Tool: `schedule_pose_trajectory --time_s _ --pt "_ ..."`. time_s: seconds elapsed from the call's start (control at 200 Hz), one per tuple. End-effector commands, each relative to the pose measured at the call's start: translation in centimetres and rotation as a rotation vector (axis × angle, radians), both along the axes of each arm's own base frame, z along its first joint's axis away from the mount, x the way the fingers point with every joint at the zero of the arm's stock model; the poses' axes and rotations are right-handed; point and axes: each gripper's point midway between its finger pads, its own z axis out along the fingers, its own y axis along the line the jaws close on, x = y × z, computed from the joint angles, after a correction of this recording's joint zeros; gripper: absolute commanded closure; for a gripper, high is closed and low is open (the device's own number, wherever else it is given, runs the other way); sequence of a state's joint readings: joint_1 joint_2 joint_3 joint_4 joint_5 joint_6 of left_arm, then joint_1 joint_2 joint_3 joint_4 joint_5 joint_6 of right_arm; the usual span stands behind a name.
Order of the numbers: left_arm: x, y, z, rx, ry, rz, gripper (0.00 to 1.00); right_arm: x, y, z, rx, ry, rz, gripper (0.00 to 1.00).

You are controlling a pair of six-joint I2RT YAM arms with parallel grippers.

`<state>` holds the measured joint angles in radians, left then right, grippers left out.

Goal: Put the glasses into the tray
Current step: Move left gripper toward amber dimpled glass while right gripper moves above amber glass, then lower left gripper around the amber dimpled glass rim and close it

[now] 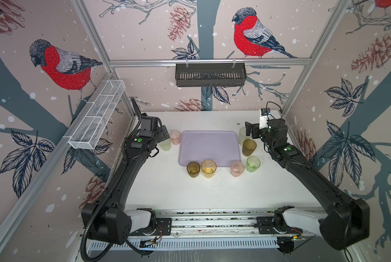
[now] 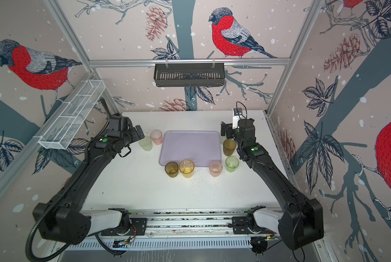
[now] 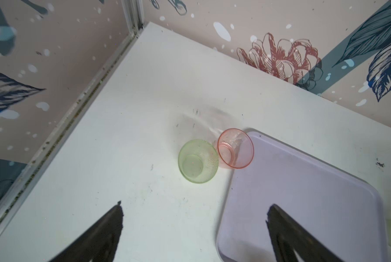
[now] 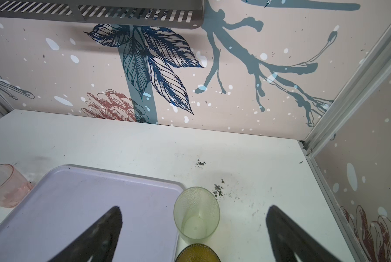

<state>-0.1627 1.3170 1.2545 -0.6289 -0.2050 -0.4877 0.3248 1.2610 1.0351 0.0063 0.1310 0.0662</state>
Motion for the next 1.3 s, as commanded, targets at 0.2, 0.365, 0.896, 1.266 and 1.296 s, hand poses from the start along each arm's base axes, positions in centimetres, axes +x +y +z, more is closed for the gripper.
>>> schedule_pose_trajectory --time_s 0.2,0.365,0.896,1.266,1.296 --pt "-1.3 -4.6 -2.8 -0.069 0.296 -0.142 0.01 -0.4 5.4 0.4 -0.068 0.1 0.263 0.01" --pt "-2.9 -6.5 -3.5 -0.068 0.384 -0.192 0.04 -2.0 8.0 0.8 -0.053 0.146 0.365 0.0" --pt "-9.4 -11.9 -8.9 -0.107 0.62 -0.381 0.1 -6.3 13.3 -1.2 -0.036 0.211 0.576 0.0" --pt "-11.7 -15.8 -11.7 -0.093 0.62 -0.421 0.22 -6.9 14.0 -1.4 -0.042 0.204 0.636 0.0" --pt "-11.7 -15.9 -12.0 -0.091 0.623 -0.414 0.24 -6.9 14.0 -1.3 -0.038 0.205 0.638 0.0"
